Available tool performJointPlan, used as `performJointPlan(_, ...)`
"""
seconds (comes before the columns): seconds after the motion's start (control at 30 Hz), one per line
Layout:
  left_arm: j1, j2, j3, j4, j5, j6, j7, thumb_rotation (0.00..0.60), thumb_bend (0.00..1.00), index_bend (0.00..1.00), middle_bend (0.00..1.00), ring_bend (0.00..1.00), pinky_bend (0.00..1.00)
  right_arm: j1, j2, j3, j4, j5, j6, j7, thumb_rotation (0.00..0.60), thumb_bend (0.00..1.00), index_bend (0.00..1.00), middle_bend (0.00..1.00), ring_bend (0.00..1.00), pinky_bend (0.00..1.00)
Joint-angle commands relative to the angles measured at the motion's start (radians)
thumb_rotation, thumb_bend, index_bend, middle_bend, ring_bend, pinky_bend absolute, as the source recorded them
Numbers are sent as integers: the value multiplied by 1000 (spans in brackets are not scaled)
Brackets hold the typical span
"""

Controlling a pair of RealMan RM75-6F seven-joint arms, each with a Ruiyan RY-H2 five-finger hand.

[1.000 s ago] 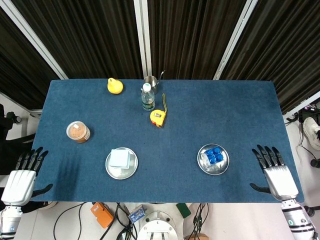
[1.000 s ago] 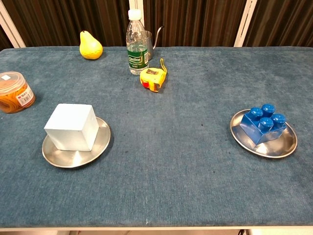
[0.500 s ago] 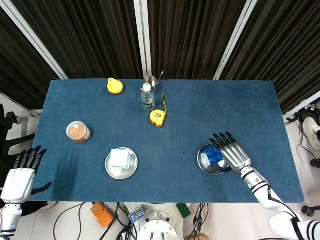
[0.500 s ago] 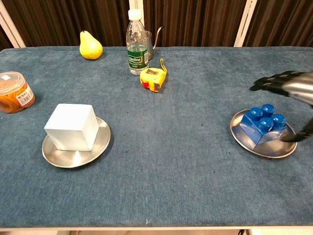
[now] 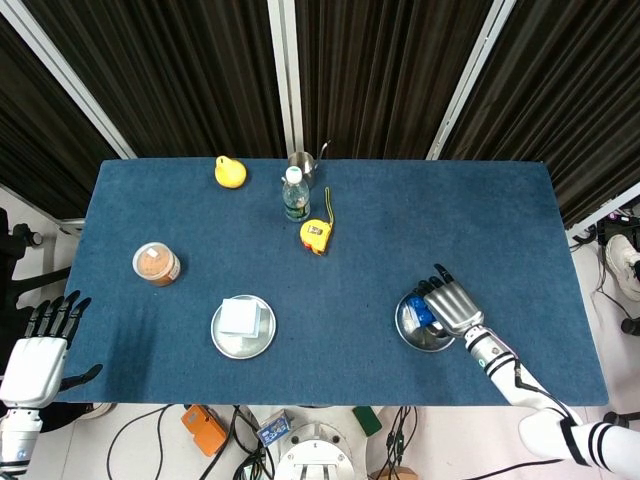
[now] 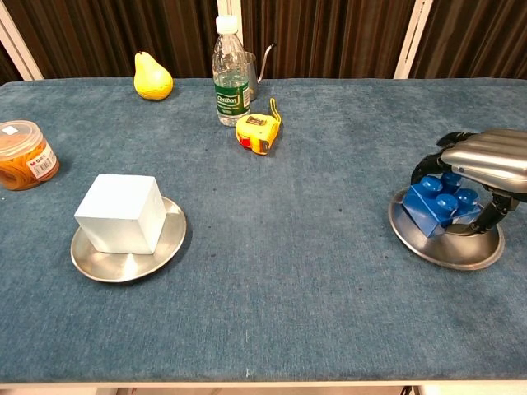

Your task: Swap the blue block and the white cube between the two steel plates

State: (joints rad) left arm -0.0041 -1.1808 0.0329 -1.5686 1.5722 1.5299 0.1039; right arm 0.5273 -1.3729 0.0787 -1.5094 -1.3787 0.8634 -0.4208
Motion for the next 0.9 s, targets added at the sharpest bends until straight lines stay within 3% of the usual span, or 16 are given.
performJointPlan(0.03, 0, 0, 0, 0, 1, 1, -1, 600, 63, 67, 0, 0, 49, -9, -10, -11, 13, -40, 55, 15, 600, 504, 713, 542, 471, 251)
performJointPlan(0.23, 1, 2, 1, -2, 5, 5, -1, 600, 63, 67, 0, 0, 49, -16, -26, 4, 2, -97, 167, -8, 600, 504, 716, 547, 477, 278)
performJointPlan(0.5, -6, -1, 4, 2, 16, -3, 3, 600, 63, 67, 0, 0, 49, 85, -115, 76, -81, -24, 107, -176, 600, 504, 710, 547, 477, 279)
performJointPlan(0.73, -15, -9, 11, -1, 19, -27, 20, 600, 64, 68, 0, 0, 49, 215, -346, 141, 64, 115, 39, -340, 600, 504, 627, 547, 451, 279)
performJointPlan(0.9, -19, -8, 15, -1, 19, -37, 24, 600, 64, 68, 0, 0, 49, 272, -447, 162, 176, 192, 22, -402, 600, 504, 549, 522, 401, 275)
